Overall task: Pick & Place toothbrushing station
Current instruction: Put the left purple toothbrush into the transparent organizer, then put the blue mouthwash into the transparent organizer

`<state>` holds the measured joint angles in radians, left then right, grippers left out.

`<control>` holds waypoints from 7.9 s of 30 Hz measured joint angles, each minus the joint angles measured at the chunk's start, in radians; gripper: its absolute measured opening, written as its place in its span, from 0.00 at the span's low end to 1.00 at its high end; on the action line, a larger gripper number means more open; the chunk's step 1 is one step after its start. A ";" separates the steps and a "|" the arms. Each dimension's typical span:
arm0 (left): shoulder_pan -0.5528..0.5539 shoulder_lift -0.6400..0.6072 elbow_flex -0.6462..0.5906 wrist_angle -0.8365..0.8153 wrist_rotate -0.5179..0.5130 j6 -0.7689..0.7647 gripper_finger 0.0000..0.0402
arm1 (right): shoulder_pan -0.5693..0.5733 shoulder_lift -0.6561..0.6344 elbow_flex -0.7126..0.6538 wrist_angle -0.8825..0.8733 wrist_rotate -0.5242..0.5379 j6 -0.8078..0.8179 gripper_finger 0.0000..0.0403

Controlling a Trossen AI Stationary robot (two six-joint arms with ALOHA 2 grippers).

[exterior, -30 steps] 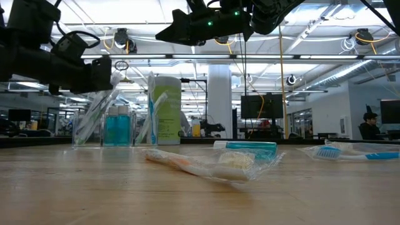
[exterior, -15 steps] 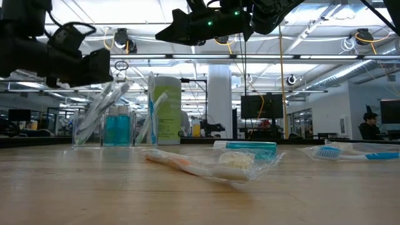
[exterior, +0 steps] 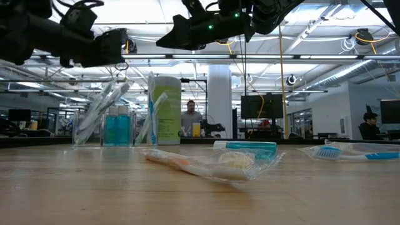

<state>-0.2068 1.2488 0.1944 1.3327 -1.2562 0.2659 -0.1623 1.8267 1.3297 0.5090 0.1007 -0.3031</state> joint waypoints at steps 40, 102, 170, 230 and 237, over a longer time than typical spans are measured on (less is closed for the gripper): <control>0.552 -0.172 0.595 -1.709 0.864 -0.539 0.32 | 0.000 -0.162 0.000 -0.605 0.003 0.168 0.42; 0.319 -0.352 0.595 -2.056 0.592 -0.846 0.02 | 0.000 -0.162 0.000 -0.611 0.003 0.161 0.42; 0.185 -0.320 0.761 -2.249 0.480 -0.739 0.37 | 0.250 -0.162 -0.199 -0.772 -0.001 0.479 0.42; 0.186 -0.319 0.760 -2.244 0.461 -0.773 0.37 | 0.231 -0.133 -0.379 -0.654 -0.167 0.978 0.53; 0.187 -0.319 0.760 -2.239 0.444 -0.799 0.37 | 0.185 -0.121 -0.378 -0.641 -0.184 0.961 0.53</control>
<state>-0.0200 0.9295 0.9543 -0.9065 -0.8127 -0.5331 0.0229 1.7056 0.9518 -0.1323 -0.0830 0.6583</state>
